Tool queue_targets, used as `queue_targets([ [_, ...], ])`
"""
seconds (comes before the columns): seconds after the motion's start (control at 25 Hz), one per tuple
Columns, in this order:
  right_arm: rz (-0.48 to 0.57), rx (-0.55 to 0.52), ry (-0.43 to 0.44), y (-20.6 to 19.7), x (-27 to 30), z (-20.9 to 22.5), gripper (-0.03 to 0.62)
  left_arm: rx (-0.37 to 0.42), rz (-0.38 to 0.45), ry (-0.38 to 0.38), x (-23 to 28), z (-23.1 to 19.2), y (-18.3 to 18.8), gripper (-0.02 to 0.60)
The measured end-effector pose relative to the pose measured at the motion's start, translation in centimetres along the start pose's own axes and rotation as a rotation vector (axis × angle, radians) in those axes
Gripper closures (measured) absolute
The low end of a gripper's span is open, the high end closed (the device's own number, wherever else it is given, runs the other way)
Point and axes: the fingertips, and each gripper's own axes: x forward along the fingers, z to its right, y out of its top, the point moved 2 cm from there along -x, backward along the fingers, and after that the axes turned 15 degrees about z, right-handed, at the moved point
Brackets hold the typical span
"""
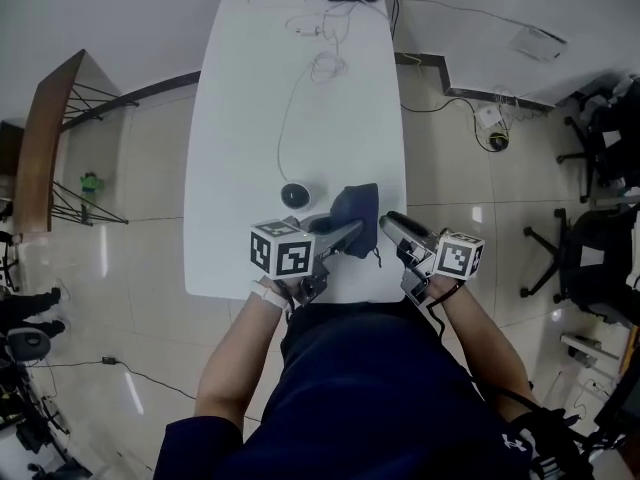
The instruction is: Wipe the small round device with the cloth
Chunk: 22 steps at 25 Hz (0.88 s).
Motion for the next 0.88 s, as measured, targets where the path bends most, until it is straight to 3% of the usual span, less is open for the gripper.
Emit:
queue_targets([
  [0.08,-0.077,0.011,0.169,-0.5,1.4,-3.4,0.25,-0.01,0.051,-0.116,-1.3,2.5,1.4,0.515],
  [0.2,-0.152,0.085,0.386,-0.8,2.9,-7.8,0.233,-0.019,0.097,-0.261,-3.8,4.8,3.2,0.516],
  [0.28,-0.161,0.156,0.484,-0.7,3.6,-9.8,0.233,-0.013,0.102,-0.293,-5.2,5.0,3.7,0.516],
  [0.36,-0.161,0.191,0.532,-0.8,4.3,-11.2,0.232,0.005,0.092,-0.276,-6.3,4.3,3.7,0.515],
  [0.52,-0.262,0.112,0.491,-3.8,6.5,-12.0,0.22,-0.009,0.115,-0.282,-8.2,3.5,4.2,0.515],
  [0.6,-0.286,0.116,0.493,-4.8,6.9,-12.0,0.247,-0.032,0.133,-0.287,-8.6,3.1,4.3,0.518],
  [0.72,-0.247,0.176,0.519,-4.7,7.0,-12.4,0.474,-0.109,0.162,-0.284,-9.1,1.8,4.4,0.518],
  [0.76,-0.235,0.19,0.517,-4.7,7.1,-12.4,0.517,-0.153,0.178,-0.293,-9.4,1.5,4.5,0.513],
  [0.88,-0.208,0.222,0.495,-4.9,7.5,-12.2,0.527,-0.253,0.22,-0.284,-9.7,0.8,4.8,0.507],
])
